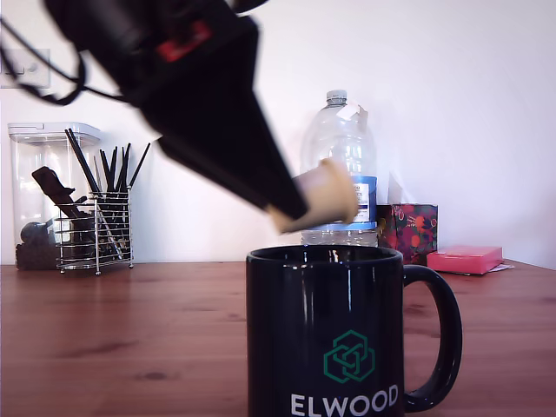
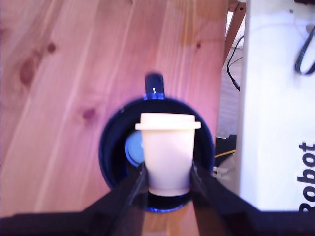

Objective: Pick up the coffee capsules from the table one by one and drop them inside the nearest coffee cup

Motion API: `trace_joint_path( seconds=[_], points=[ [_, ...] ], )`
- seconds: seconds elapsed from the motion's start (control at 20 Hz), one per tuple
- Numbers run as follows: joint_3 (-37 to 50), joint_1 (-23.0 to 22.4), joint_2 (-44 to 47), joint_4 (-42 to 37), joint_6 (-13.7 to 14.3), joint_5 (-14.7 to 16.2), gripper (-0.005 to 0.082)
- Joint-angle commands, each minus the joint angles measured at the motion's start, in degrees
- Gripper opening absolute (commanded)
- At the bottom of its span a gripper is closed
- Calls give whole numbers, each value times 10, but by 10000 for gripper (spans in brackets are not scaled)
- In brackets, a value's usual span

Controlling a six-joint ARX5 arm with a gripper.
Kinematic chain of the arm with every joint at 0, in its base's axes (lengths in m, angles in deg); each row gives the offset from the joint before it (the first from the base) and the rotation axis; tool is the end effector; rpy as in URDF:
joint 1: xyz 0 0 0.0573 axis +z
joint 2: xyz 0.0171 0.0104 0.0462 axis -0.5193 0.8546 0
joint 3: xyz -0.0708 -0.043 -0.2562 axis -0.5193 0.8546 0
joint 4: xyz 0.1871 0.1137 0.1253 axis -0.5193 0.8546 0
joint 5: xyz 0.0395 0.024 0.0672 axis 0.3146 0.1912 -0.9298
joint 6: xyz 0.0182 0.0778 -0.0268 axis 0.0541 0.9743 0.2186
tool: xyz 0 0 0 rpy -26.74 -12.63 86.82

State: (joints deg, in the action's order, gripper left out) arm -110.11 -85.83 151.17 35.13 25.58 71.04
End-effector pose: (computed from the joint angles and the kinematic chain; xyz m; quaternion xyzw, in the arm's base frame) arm 0.1537 -0.2525 0.2082 0.2475 0.3553 -0.5795 0.6905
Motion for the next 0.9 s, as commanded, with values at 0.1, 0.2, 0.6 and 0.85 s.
trace_joint_path(
  seconds=[0.1,0.2,0.6,0.85],
  points=[
    [-78,-7,54,76,16,-18,60],
    [-115,-10,84,130,20,-26,60],
    [-185,-17,148,217,30,-37,60],
    [-185,-17,148,219,30,-37,70]
  ],
)
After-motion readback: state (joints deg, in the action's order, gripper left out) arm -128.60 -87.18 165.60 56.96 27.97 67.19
